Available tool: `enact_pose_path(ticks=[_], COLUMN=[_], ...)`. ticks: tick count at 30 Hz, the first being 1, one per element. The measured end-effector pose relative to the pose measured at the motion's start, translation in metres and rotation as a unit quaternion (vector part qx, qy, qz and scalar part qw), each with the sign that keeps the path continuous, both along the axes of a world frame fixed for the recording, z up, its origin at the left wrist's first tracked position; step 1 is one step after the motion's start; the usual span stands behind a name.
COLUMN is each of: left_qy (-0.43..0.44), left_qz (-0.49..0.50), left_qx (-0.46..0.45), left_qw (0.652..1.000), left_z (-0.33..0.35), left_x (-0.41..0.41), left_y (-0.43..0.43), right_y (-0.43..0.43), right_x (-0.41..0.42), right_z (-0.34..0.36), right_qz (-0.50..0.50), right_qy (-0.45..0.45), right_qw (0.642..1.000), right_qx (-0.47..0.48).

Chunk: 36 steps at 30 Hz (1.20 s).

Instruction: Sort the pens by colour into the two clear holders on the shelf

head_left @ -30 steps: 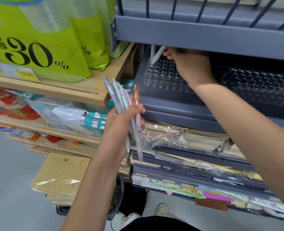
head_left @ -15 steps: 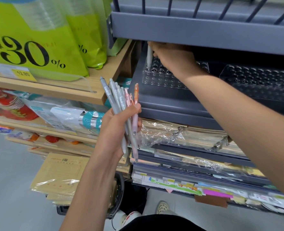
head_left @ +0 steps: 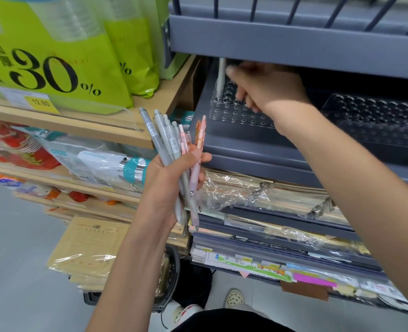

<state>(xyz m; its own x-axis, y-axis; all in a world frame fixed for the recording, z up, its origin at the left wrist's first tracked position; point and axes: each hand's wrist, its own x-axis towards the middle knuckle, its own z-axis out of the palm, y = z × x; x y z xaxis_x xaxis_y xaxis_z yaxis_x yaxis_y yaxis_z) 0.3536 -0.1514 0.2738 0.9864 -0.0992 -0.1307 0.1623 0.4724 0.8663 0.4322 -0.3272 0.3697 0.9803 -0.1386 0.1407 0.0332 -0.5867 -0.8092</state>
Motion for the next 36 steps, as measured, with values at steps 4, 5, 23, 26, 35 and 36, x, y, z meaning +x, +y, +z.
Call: enact_pose_path(ticks=[4, 5, 23, 26, 35, 36], left_qy=[-0.021, -0.025, -0.036, -0.035, -0.019, -0.013], left_qz=[-0.011, -0.017, -0.109, -0.112, -0.125, -0.122], left_qx=[0.025, 0.033, 0.074, 0.062, 0.087, 0.087], left_qw=[0.999, 0.999, 0.991, 0.991, 0.988, 0.989], left_z=[0.003, 0.004, 0.006, 0.007, 0.011, 0.011], left_x=[0.000, -0.001, -0.003, -0.005, -0.010, -0.010], left_y=[-0.002, -0.004, -0.059, -0.068, -0.100, -0.103], right_y=[-0.002, -0.002, -0.065, -0.078, -0.104, -0.110], right_x=[-0.028, -0.031, -0.062, -0.070, -0.097, -0.097], right_z=[-0.008, -0.011, -0.021, -0.022, -0.037, -0.035], right_qz=[0.108, 0.121, 0.039, 0.028, 0.050, 0.034], right_qy=[0.098, 0.117, 0.068, 0.037, 0.022, 0.010], right_qw=[0.987, 0.983, 0.964, 0.954, 0.950, 0.947], right_qx=[0.062, 0.072, 0.253, 0.297, 0.308, 0.320])
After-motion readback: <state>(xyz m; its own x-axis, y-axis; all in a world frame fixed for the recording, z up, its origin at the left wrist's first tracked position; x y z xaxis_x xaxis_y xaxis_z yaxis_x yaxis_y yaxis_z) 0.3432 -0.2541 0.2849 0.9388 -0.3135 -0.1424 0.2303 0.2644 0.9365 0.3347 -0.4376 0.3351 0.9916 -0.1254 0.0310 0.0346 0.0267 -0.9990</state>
